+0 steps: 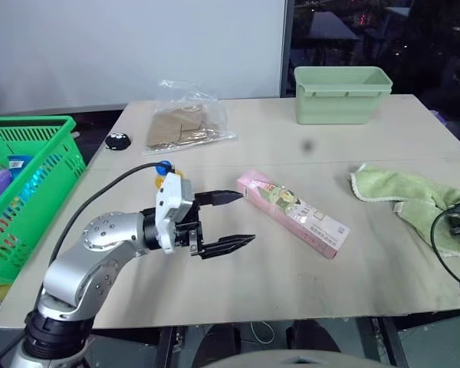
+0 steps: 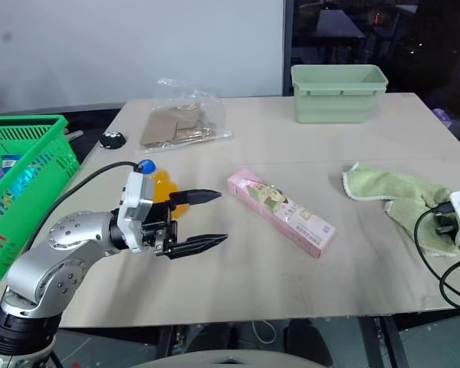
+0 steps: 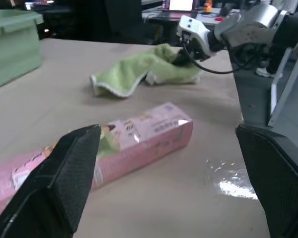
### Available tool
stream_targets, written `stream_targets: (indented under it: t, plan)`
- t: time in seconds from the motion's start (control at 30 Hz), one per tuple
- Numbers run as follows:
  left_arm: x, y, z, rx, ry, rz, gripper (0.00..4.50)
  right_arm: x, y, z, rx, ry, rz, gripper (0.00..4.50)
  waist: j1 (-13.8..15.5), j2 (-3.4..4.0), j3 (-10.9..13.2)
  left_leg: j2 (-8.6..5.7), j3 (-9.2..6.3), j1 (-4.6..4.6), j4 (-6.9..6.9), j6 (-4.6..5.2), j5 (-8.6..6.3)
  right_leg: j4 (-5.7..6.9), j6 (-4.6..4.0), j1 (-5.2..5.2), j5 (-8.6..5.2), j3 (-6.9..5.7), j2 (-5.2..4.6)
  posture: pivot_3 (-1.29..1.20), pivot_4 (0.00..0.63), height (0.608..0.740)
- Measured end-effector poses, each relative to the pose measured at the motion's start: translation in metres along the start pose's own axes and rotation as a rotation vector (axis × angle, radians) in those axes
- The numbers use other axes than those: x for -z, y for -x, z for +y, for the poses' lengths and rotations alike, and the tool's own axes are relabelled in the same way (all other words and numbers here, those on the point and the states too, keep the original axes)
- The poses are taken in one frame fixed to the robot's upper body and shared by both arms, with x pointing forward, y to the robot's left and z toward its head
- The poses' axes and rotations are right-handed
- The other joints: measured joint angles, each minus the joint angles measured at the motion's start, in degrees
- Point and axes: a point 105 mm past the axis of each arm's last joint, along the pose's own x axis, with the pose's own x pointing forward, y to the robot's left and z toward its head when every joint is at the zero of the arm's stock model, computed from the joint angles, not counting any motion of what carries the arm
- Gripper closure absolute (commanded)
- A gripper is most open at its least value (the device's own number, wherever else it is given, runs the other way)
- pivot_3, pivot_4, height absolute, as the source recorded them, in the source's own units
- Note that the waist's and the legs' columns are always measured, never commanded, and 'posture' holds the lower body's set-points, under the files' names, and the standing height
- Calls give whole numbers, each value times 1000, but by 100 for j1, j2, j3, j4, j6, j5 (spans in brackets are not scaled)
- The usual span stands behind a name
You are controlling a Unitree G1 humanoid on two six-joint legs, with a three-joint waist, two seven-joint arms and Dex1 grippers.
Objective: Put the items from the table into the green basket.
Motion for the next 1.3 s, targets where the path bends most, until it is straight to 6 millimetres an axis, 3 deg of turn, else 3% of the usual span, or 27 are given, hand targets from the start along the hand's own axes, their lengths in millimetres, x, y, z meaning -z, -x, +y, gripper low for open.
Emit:
stream_targets:
  t: [0.1,0.17,0.3,0.37,0.4,0.5,0.8,1.03,1.17,1.3]
  plan:
    - [-3,-1,5,-17,-14,-7,0,-18,18,8,-75,-35,-127,657,7,-2,-1,2,-3,-1,0,6,-4,-1,4,0,1,0,4,-119,0,740]
    - [-4,-3,10,-42,-21,-9,0,-26,29,21,-159,-41,-198,12,3,-2,-1,3,-3,-5,0,7,-5,-1,6,-1,2,0,6,-125,0,740]
    - [-2,-7,29,-124,-70,54,0,-48,68,60,-421,-39,-377,12,-8,-5,0,4,-5,-5,4,8,-6,-3,8,1,1,0,8,-182,2,740]
    - [3,-14,38,-80,-111,176,0,-60,95,79,-566,-22,-450,12,-41,-15,7,6,-8,-12,14,7,-5,-1,4,1,-3,-3,16,-198,1,740]
    - [2,-18,49,-27,-143,273,0,-79,117,98,-683,14,-533,12,-77,-20,10,9,-8,-14,22,7,-5,0,-7,1,-9,-3,20,-203,1,740]
    - [-9,-29,60,69,-198,328,0,-97,145,121,-811,102,-604,12,-242,-35,2,6,-5,-17,34,6,-6,-10,-3,11,-6,6,21,-223,0,740]
    - [34,-60,81,373,-349,617,0,-74,153,151,-895,94,-508,12,-559,-66,-5,5,-7,-35,23,21,-15,-13,21,-3,-3,12,21,-302,3,740]
    - [52,-85,113,370,-548,740,0,-58,160,160,-876,109,-472,12,-835,-77,3,2,-5,-39,23,30,-22,-13,42,-5,-9,18,17,-337,11,740]
    - [62,-92,112,428,-583,782,0,-54,160,159,-851,103,-470,12,-1048,-84,9,1,-5,-37,23,30,-22,-12,44,-3,-9,18,13,-352,12,740]
    - [84,-86,107,515,-552,901,0,-54,159,159,-849,108,-469,12,-1213,-96,18,-3,-3,-36,23,30,-22,-11,44,-3,-9,20,6,-349,11,740]
